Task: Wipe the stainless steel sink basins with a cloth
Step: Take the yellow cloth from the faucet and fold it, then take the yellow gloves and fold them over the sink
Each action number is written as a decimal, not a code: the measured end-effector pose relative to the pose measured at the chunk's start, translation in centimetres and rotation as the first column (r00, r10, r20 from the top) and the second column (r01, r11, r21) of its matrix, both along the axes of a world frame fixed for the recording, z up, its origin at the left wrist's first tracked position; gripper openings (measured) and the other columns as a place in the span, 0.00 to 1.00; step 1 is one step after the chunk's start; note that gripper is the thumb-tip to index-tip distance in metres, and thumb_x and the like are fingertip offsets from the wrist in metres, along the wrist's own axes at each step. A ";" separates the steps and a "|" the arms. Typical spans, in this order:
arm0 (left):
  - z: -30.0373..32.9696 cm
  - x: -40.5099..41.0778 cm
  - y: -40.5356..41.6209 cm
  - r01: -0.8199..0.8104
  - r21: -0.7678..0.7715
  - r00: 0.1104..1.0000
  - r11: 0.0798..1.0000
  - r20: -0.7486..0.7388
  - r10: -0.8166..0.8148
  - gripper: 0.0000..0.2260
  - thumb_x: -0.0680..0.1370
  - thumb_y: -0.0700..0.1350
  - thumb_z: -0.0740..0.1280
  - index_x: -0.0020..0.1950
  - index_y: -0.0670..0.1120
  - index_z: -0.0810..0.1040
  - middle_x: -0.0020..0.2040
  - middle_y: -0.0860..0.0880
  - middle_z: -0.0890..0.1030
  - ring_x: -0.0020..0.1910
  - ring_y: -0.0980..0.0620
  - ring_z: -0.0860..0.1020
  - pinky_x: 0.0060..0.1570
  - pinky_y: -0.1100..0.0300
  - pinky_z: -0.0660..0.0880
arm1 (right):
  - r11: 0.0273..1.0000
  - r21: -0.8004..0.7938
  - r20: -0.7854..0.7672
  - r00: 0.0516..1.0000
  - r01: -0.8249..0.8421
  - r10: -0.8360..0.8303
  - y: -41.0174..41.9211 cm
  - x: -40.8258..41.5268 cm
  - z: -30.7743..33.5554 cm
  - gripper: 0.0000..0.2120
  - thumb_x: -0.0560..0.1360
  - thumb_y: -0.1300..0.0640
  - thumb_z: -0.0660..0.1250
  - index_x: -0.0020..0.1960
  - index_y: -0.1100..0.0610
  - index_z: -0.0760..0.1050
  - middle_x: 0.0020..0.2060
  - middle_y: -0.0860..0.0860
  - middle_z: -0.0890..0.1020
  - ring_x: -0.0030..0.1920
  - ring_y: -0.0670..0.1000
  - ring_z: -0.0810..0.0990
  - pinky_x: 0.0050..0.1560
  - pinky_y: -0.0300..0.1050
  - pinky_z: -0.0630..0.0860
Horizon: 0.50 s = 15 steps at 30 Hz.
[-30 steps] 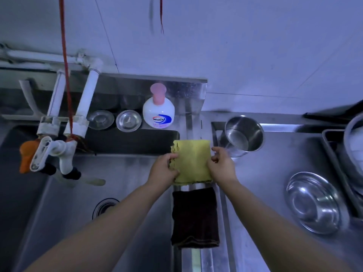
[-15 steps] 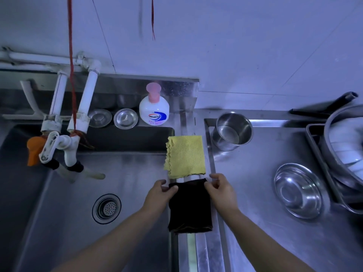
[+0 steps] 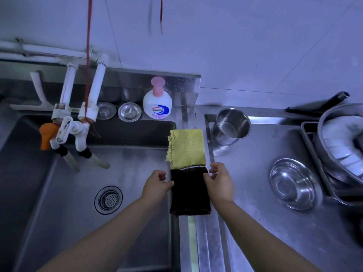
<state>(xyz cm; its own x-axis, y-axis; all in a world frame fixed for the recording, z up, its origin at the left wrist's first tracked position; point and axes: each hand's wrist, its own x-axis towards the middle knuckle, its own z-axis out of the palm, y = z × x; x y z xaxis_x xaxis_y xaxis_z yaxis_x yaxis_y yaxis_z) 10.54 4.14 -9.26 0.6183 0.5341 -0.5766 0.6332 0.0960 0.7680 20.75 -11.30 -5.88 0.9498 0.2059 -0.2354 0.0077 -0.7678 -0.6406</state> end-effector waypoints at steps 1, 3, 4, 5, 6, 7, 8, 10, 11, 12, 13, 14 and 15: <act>0.2 -0.7 0.4 0.041 0.047 0.999 0.998 -0.017 -0.040 0.18 0.73 0.41 0.71 0.62 0.44 0.72 0.54 0.50 0.73 0.51 0.51 0.75 0.49 0.58 0.71 | 0.998 -0.047 0.069 0.996 -0.048 0.051 0.1 -0.4 0.5 0.12 0.75 0.58 0.65 0.59 0.53 0.72 0.51 0.45 0.77 0.46 0.45 0.76 0.42 0.40 0.70; 0.8 -2.6 1.4 0.139 0.151 0.990 0.979 -0.054 -0.132 0.18 0.73 0.43 0.70 0.62 0.46 0.73 0.55 0.51 0.74 0.50 0.53 0.75 0.48 0.60 0.71 | 0.968 -0.144 0.223 0.947 -0.204 0.232 0.8 -1.6 1.6 0.11 0.75 0.62 0.63 0.56 0.56 0.75 0.53 0.49 0.76 0.52 0.50 0.75 0.44 0.43 0.71; 1.2 -3.7 2.1 0.185 0.203 0.982 0.962 -0.078 -0.173 0.17 0.73 0.43 0.69 0.60 0.47 0.75 0.55 0.52 0.76 0.49 0.54 0.75 0.47 0.61 0.71 | 0.935 -0.186 0.289 0.893 -0.301 0.345 1.5 -2.3 2.2 0.10 0.74 0.64 0.64 0.54 0.58 0.77 0.51 0.51 0.78 0.52 0.53 0.75 0.44 0.45 0.72; 1.7 -5.0 2.8 0.222 0.250 0.974 0.942 -0.105 -0.202 0.15 0.73 0.44 0.69 0.59 0.47 0.76 0.56 0.52 0.77 0.48 0.54 0.75 0.46 0.62 0.70 | 0.889 -0.232 0.338 0.825 -0.395 0.454 2.5 -3.0 2.7 0.10 0.73 0.66 0.64 0.52 0.60 0.78 0.49 0.54 0.79 0.50 0.56 0.76 0.44 0.47 0.73; 2.2 -6.4 3.6 0.250 0.291 0.966 0.923 -0.132 -0.220 0.14 0.73 0.44 0.69 0.59 0.48 0.76 0.56 0.52 0.77 0.48 0.55 0.75 0.47 0.63 0.70 | 0.831 -0.284 0.359 0.751 -0.479 0.555 3.5 -3.8 3.2 0.09 0.72 0.66 0.64 0.51 0.60 0.79 0.47 0.55 0.80 0.49 0.57 0.77 0.44 0.48 0.74; 2.8 -8.0 4.4 0.274 0.325 0.959 0.905 -0.163 -0.232 0.13 0.73 0.44 0.68 0.58 0.48 0.76 0.56 0.52 0.78 0.49 0.54 0.76 0.47 0.63 0.70 | 0.761 -0.339 0.336 0.685 -0.553 0.647 4.8 -4.8 3.7 0.10 0.73 0.64 0.64 0.53 0.60 0.78 0.48 0.55 0.80 0.50 0.57 0.77 0.46 0.49 0.73; 3.4 -9.6 5.3 0.295 0.358 0.951 0.886 -0.196 -0.238 0.13 0.74 0.44 0.67 0.58 0.49 0.76 0.56 0.51 0.78 0.50 0.53 0.76 0.48 0.63 0.70 | 0.686 -0.387 0.285 0.628 -0.616 0.724 6.1 -5.8 4.0 0.11 0.75 0.62 0.62 0.56 0.58 0.77 0.51 0.54 0.79 0.52 0.56 0.76 0.48 0.48 0.73; 4.7 -13.2 7.2 0.353 0.434 0.924 0.829 -0.299 -0.238 0.11 0.75 0.44 0.64 0.57 0.49 0.76 0.56 0.50 0.78 0.53 0.50 0.77 0.48 0.62 0.69 | 0.520 -0.478 0.139 0.523 -0.708 0.841 8.9 -8.1 4.4 0.13 0.77 0.58 0.58 0.60 0.56 0.73 0.56 0.53 0.76 0.57 0.55 0.73 0.52 0.48 0.72; 5.5 -15.2 8.2 0.393 0.473 0.902 0.789 -0.367 -0.229 0.11 0.75 0.45 0.63 0.57 0.50 0.76 0.57 0.50 0.78 0.55 0.49 0.77 0.50 0.61 0.70 | 0.450 -0.512 0.078 0.482 -0.732 0.873 10.3 -9.4 4.7 0.13 0.78 0.57 0.57 0.61 0.56 0.72 0.57 0.53 0.75 0.58 0.55 0.73 0.52 0.48 0.72; 6.2 -17.2 9.1 0.427 0.505 0.880 0.750 -0.424 -0.215 0.12 0.76 0.46 0.62 0.58 0.51 0.75 0.59 0.51 0.77 0.57 0.49 0.76 0.52 0.60 0.70 | 0.396 -0.535 0.032 0.450 -0.747 0.892 11.7 -10.9 5.0 0.13 0.77 0.57 0.57 0.60 0.56 0.71 0.57 0.54 0.76 0.58 0.56 0.74 0.52 0.47 0.72; 6.8 -19.5 10.1 0.436 0.530 0.871 0.727 -0.451 -0.194 0.13 0.76 0.47 0.62 0.60 0.51 0.74 0.61 0.51 0.76 0.59 0.49 0.75 0.54 0.60 0.70 | 0.351 -0.550 -0.003 0.422 -0.758 0.907 13.1 -12.4 5.4 0.13 0.77 0.57 0.57 0.60 0.56 0.71 0.56 0.54 0.76 0.57 0.57 0.74 0.51 0.47 0.72; 7.3 -21.9 11.0 0.421 0.549 0.877 0.722 -0.451 -0.168 0.13 0.77 0.48 0.61 0.61 0.51 0.73 0.62 0.51 0.75 0.61 0.50 0.74 0.55 0.60 0.70 | 0.307 -0.559 -0.035 0.392 -0.770 0.919 14.4 -14.1 5.8 0.13 0.78 0.56 0.57 0.60 0.56 0.71 0.57 0.54 0.76 0.57 0.57 0.75 0.51 0.47 0.71; 7.9 -24.4 11.9 0.381 0.567 0.892 0.730 -0.433 -0.130 0.14 0.77 0.48 0.61 0.63 0.51 0.72 0.63 0.51 0.75 0.61 0.51 0.74 0.56 0.60 0.70 | 0.268 -0.562 -0.064 0.363 -0.783 0.929 15.8 -15.9 6.2 0.13 0.77 0.56 0.57 0.61 0.56 0.71 0.57 0.55 0.76 0.57 0.57 0.75 0.51 0.47 0.71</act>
<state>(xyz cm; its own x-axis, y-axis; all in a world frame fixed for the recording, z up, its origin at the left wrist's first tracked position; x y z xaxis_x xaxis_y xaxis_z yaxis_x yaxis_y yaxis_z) -13.90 16.01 -1.34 0.6156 0.6965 -0.3685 0.7875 -0.5275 0.3187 4.82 4.52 0.34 0.3031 0.8781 -0.3702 0.9275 -0.3610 -0.0970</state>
